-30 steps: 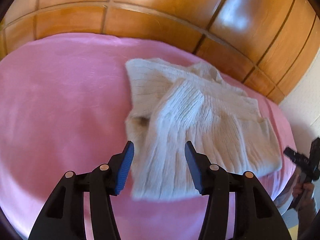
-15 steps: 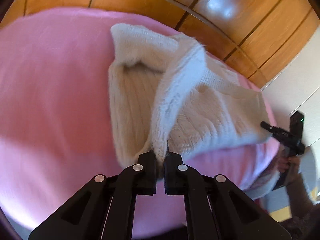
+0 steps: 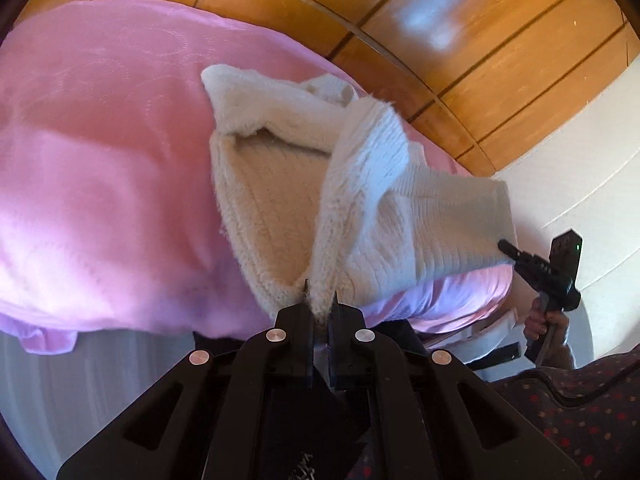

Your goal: Fold small clothes

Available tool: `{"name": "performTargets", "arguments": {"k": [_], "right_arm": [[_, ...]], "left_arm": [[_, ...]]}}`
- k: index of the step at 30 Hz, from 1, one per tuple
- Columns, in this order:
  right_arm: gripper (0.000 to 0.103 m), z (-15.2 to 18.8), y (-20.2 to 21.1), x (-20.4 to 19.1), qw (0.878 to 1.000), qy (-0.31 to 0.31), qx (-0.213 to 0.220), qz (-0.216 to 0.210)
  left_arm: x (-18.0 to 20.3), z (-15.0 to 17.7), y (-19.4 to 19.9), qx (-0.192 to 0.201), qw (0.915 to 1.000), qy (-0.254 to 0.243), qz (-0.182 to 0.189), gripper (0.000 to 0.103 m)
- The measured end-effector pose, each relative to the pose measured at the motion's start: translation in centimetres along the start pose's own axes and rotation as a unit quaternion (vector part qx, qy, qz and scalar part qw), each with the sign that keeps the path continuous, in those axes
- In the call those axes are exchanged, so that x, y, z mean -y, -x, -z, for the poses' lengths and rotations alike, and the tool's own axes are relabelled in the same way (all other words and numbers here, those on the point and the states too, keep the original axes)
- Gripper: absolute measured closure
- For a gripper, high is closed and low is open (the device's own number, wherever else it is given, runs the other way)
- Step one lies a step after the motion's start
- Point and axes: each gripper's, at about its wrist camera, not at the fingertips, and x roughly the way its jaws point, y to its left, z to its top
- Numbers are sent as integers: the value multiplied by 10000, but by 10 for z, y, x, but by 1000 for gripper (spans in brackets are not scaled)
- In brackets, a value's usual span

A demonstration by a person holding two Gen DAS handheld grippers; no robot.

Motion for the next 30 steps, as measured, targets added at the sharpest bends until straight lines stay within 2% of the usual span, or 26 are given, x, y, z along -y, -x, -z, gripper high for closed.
{"name": "performTargets", "arguments": {"k": [3,6,8,11,16,18,19,21,23,24,26,27,28,29,30], "right_arm": [[98,-6,-4,-5,9999,107,64,58],[98,-27,-18,-5,9995,190,222,141],[98,-45,-24,-6,9988,280,354,165],[98,-78,-30,-9,9970,399,651,125],[98,-139,-53,-3,9932,288,1132,38],[98,-157,-76,5,9936,118,1122,66],[98,-167,-97,10,9945,70,1031,173],[97,-177,-136,21,9967,-35,722,372],[89,-181,-165,31,9972,-120,482,560],[87,-178,-179,37,9971,-185,366,646],[72,-171,-185,44,9971,-332,267,628],[67,-165,-182,49,9974,-392,250,554],[52,-160,-177,51,9976,-394,244,519],[47,-153,-170,52,9978,-363,234,505],[47,-145,-164,55,9980,-331,216,491]], "left_arm": [[-1,-14,3,306,9995,-85,-17,100],[8,-37,2,677,9973,-282,92,100],[13,-54,7,983,9938,-525,51,100],[14,-83,11,1464,9873,-620,0,99],[9,-129,10,2199,9739,-537,-139,100],[5,-147,-10,2123,9750,-510,-418,99],[1,-159,-30,1964,9768,-468,-712,99],[-14,-176,-79,1312,9836,-290,-1207,99],[-33,-179,-109,812,9852,-76,-1509,99],[-40,-177,-125,591,9845,-19,-1652,92],[-44,-172,-131,517,9816,8,-1840,82],[-45,-169,-129,534,9832,42,-1746,76],[-47,-163,-124,570,9851,125,-1615,71],[-49,-158,-119,599,9855,204,-1572,56],[-50,-152,-115,640,9855,269,-1546,50]]}}
